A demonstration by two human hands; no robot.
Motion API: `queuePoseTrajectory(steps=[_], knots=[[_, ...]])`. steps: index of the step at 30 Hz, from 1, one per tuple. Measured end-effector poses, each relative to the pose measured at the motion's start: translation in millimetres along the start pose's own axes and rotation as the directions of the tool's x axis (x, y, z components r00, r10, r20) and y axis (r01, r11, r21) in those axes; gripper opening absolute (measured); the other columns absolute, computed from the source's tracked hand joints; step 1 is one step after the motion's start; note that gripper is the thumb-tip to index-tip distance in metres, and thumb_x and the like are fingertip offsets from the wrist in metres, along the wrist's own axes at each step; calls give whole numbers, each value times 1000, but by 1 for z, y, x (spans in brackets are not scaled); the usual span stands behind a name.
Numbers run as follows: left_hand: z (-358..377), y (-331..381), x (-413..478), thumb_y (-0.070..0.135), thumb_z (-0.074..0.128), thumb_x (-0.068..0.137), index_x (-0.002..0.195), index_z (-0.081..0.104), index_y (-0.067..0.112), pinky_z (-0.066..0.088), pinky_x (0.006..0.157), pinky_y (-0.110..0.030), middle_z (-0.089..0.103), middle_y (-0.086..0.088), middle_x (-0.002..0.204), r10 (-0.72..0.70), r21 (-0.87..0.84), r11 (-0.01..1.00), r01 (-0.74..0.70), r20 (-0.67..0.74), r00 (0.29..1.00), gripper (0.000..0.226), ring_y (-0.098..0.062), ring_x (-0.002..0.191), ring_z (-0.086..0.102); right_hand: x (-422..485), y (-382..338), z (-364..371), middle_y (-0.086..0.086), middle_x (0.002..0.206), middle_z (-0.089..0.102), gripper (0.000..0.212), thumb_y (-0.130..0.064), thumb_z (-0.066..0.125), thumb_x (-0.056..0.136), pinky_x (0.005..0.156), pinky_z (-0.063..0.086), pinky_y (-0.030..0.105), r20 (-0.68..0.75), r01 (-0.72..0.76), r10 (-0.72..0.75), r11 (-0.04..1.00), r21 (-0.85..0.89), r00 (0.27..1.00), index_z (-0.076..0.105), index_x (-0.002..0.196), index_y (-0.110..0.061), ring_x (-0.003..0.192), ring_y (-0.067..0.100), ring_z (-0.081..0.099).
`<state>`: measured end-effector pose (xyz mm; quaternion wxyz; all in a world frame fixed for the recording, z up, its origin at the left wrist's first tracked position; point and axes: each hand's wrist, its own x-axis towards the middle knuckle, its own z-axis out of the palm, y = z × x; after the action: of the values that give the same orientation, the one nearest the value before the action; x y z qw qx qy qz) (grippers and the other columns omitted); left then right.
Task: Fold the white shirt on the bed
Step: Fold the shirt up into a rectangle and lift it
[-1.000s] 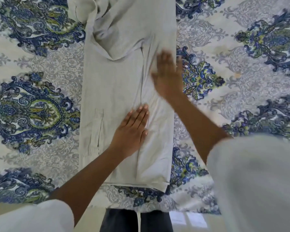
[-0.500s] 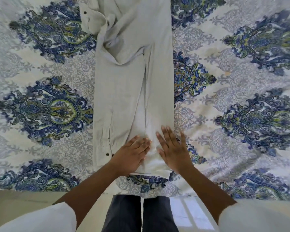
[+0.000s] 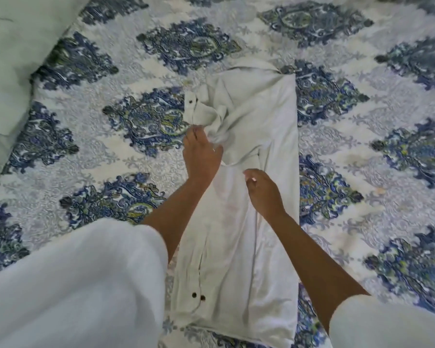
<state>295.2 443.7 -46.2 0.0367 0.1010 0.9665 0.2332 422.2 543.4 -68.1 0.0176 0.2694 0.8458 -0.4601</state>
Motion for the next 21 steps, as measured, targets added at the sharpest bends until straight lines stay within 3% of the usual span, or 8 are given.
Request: queuePoseTrajectory(steps=[4, 6, 8, 9, 11, 14, 17, 21], knots=[[2, 16, 48, 25, 56, 86, 123, 47, 3, 37, 98, -41, 42, -19, 132, -194, 96, 979, 177, 215, 957, 44, -35, 125, 37, 36, -24, -6, 2, 100, 61, 19, -9, 45, 94, 72, 44, 23, 32, -178, 179, 917, 358, 983, 62, 98, -14, 81, 18, 63], [0, 22, 58, 17, 47, 89, 113, 54, -1, 38, 92, -39, 50, -20, 122, -121, 24, 993, 119, 224, 967, 31, -34, 116, 46, 47, -35, -16, 2, 96, 60, 18, -8, 45, 93, 67, 43, 22, 26, -195, 206, 872, 449, 978, 59, 88, -18, 69, 10, 59], [-2, 29, 47, 9, 46, 86, 104, 57, -4, 43, 84, -41, 55, -22, 111, 111, -100, 990, -95, 170, 979, 24, -35, 101, 55, 56, -42, -32, 2, 90, 60, 24, -6, 45, 92, 60, 40, 21, -32, -197, 254, 818, 541, 967, 57, 79, -22, 65, 9, 57], [-2, 33, 35, 7, 47, 83, 105, 58, -4, 47, 83, -41, 58, -21, 109, 308, -132, 948, -289, 155, 939, 27, -34, 97, 58, 60, -43, -41, 3, 87, 60, 25, -6, 45, 92, 57, 38, 21, -69, -195, 288, 786, 587, 955, 56, 77, -23, 64, 10, 56], [8, 36, 4, 13, 49, 74, 108, 64, 0, 54, 80, -35, 66, -16, 110, 708, -123, 704, -699, 188, 681, 40, -30, 94, 65, 62, -38, -58, 2, 82, 59, 21, -16, 47, 93, 56, 38, 24, -103, -221, 365, 741, 634, 925, 53, 75, -23, 64, 12, 54], [29, 22, -35, 19, 71, 55, 97, 72, 13, 53, 76, -24, 69, -4, 109, 878, -72, 355, -932, 368, 306, 43, -17, 94, 67, 57, -14, -71, 1, 83, 58, 26, -42, 48, 94, 66, 41, 28, 31, -414, 509, 661, 627, 860, 54, 84, -19, 72, 14, 53], [44, 5, -54, 14, 78, 53, 98, 72, 14, 54, 79, -26, 68, 0, 111, 861, -125, 274, -954, 475, 185, 46, -16, 97, 67, 51, 12, -65, 3, 102, 60, 45, -51, 55, 87, 81, 42, 34, 184, -553, 588, 542, 633, 787, 55, 111, -13, 93, 20, 55], [59, -10, -58, 15, 76, 61, 108, 69, 14, 53, 87, -31, 66, 1, 119, 831, -49, 256, -966, 521, 194, 48, -17, 106, 64, 62, 15, -50, 12, 130, 48, 70, -37, 70, 80, 86, 35, 26, -15, -433, 488, 789, 436, 873, 38, 135, -5, 118, 24, 48]])
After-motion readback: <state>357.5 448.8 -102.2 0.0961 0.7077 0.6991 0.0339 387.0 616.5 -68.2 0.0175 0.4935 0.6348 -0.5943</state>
